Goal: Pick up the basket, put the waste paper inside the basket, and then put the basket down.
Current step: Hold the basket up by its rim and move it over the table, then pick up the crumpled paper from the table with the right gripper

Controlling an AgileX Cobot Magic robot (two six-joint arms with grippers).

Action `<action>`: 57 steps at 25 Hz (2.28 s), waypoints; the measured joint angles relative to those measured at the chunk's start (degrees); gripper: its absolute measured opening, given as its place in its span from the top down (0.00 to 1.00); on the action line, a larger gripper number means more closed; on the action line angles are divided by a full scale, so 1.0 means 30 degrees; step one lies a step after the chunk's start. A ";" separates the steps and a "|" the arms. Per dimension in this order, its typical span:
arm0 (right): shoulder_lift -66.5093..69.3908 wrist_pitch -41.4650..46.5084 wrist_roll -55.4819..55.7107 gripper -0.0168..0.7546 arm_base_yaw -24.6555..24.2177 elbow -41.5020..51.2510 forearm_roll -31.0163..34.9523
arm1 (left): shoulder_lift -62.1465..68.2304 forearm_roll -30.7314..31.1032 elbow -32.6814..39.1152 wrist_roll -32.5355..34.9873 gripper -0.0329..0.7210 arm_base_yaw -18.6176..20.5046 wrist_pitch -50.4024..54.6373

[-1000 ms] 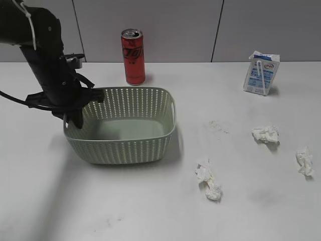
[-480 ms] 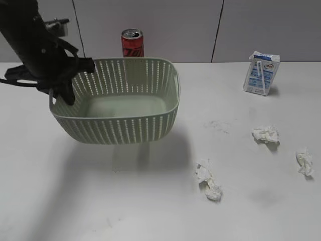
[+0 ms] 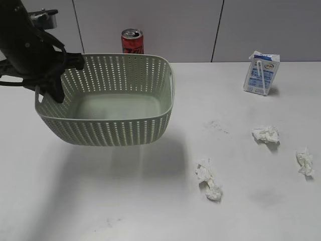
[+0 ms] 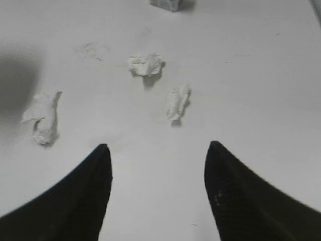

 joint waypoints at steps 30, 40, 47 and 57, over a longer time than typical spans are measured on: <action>3.5974 0.0464 -0.5909 0.40 0.1671 -1.7037 0.7129 | 0.0000 0.0019 0.0001 0.0015 0.96 0.0000 -0.0477; 3.4994 0.4106 -0.4870 0.40 0.1691 -1.9919 0.3422 | 0.0000 0.0002 0.0001 0.0015 0.96 0.0000 -0.0065; 3.0267 0.4897 -0.3841 0.40 0.1691 -2.2345 -0.0190 | 0.0000 0.0002 0.0001 0.0015 0.96 0.0000 0.0102; 1.9566 0.5093 -0.2876 0.40 0.1691 -1.5089 -0.0538 | 0.0000 -0.0106 0.0001 0.0015 0.96 0.0000 0.0102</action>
